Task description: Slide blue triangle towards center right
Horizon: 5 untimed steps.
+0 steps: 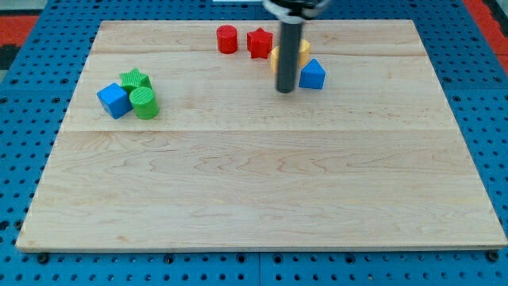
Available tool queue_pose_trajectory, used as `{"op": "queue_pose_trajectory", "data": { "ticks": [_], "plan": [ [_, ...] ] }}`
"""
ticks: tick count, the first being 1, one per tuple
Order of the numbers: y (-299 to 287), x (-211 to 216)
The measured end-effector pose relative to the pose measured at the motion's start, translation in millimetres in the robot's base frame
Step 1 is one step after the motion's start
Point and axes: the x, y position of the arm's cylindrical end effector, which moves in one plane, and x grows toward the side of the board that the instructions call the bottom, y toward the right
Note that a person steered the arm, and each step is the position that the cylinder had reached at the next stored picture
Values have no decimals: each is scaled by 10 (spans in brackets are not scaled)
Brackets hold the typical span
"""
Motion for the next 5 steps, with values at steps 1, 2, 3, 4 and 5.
{"op": "queue_pose_trajectory", "data": {
  "ticks": [1,2,3,4,5],
  "plan": [
    [99,-262],
    [783,-282],
    [1251,-306],
    [1754,-143],
    [1835,290]
  ]
}}
